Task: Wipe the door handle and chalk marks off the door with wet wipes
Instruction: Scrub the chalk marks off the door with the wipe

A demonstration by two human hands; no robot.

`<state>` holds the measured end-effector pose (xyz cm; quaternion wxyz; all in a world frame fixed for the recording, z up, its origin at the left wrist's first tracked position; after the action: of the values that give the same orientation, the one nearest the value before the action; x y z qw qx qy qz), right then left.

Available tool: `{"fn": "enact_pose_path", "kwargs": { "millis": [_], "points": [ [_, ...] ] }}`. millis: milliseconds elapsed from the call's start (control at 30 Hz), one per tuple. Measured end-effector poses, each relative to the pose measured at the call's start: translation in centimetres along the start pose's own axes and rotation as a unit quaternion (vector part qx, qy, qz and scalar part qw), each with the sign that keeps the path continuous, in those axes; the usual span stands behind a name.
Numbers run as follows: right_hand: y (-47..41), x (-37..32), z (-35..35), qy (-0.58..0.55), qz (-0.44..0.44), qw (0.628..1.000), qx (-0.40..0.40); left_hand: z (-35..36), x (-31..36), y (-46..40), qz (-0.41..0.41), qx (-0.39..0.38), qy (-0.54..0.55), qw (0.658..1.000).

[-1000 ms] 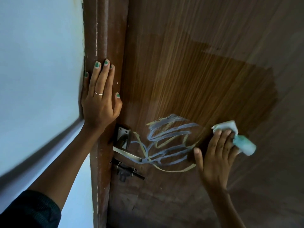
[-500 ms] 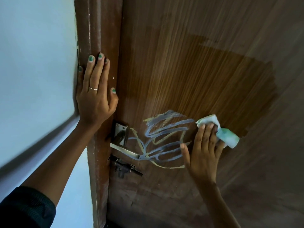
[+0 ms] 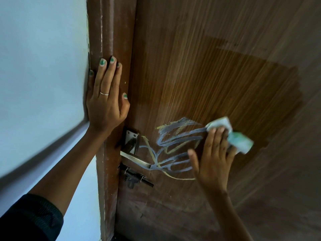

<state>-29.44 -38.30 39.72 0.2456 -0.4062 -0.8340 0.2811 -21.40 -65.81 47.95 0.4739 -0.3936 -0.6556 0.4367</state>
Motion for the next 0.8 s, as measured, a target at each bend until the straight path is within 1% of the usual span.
{"fn": "enact_pose_path", "kwargs": {
  "millis": [100, 133, 167, 233, 300, 333, 400, 467, 567, 600, 633, 667, 733, 800],
  "points": [
    [4.9, -2.5, 4.7, -0.039, -0.054, 0.993, -0.101, -0.2, 0.2, -0.1, 0.004, -0.002, 0.001, 1.000],
    [5.7, -2.8, 5.3, -0.045, -0.068, 0.990, -0.115, -0.2, 0.2, -0.1, 0.004, -0.003, 0.002, 1.000],
    [5.3, -2.9, 5.1, -0.045, -0.078, 0.991, -0.103, -0.2, 0.2, -0.1, 0.003, -0.003, 0.003, 1.000],
    [2.9, -2.5, 3.0, -0.023, -0.083, 0.996, -0.036, -0.3, 0.1, 0.0, 0.001, -0.001, 0.000, 1.000],
    [-0.4, -1.4, -0.3, 0.004, -0.052, 0.998, 0.026, -0.2, 0.1, -0.1, 0.002, -0.002, -0.005, 1.000],
    [-1.7, -0.9, -1.5, 0.017, -0.030, 0.998, 0.045, -0.2, 0.1, -0.1, 0.002, -0.003, -0.006, 1.000],
    [-2.5, -0.5, -2.0, 0.029, 0.000, 0.998, 0.049, -0.2, 0.1, -0.1, -0.001, -0.003, -0.008, 1.000],
    [-0.9, -1.4, 0.2, 0.007, -0.016, 1.000, 0.002, -0.2, 0.1, -0.1, -0.002, -0.001, -0.012, 1.000],
    [3.6, -3.6, 4.8, -0.020, -0.082, 0.991, -0.103, -0.4, 0.2, -0.2, -0.001, 0.000, -0.009, 1.000],
    [4.1, -3.8, 5.2, -0.028, -0.096, 0.989, -0.112, -0.4, 0.2, -0.2, -0.001, 0.000, -0.009, 1.000],
    [3.7, -3.7, 4.9, -0.031, -0.102, 0.989, -0.102, -0.4, 0.2, -0.2, -0.001, 0.000, -0.010, 1.000],
    [2.6, -3.4, 3.9, -0.024, -0.097, 0.992, -0.072, -0.3, 0.1, -0.2, -0.001, 0.000, -0.013, 1.000],
    [-0.4, -2.2, 0.6, 0.009, -0.059, 0.998, 0.007, -0.3, 0.1, -0.2, -0.001, 0.000, -0.015, 1.000],
    [-2.8, -0.9, -2.0, 0.036, -0.011, 0.998, 0.047, -0.2, 0.1, -0.2, -0.002, -0.003, -0.017, 1.000]
  ]
}}
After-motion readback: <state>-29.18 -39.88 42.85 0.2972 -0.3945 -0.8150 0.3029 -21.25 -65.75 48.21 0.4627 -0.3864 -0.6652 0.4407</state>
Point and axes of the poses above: each hand's wrist, its own y-axis away from the middle knuckle, its own z-axis out of the palm, x = y × z, the point moved 8 cm from there along -y, towards the middle knuckle, and after that the axes turned 14 degrees about -z, right-handed, at the moved point
